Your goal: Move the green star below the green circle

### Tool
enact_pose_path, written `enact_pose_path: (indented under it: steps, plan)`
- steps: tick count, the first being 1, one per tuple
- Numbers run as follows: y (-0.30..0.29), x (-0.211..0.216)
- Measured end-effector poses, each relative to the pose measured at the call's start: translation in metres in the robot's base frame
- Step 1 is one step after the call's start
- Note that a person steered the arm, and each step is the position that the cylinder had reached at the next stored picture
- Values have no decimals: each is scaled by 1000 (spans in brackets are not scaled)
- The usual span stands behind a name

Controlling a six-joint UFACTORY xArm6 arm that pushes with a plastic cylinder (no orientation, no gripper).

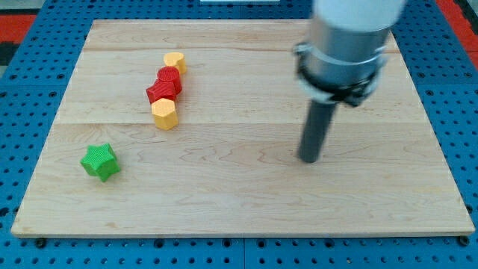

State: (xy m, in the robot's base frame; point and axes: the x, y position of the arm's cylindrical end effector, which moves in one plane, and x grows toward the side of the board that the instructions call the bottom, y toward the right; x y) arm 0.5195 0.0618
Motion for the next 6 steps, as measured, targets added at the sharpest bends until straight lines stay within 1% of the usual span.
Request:
enact_pose_path:
  steps: [2, 3, 4, 5, 6]
  plan:
    - [-231, 48]
    - [-339, 61]
    - [-366, 55]
    - [-352, 18]
    - [-305, 2]
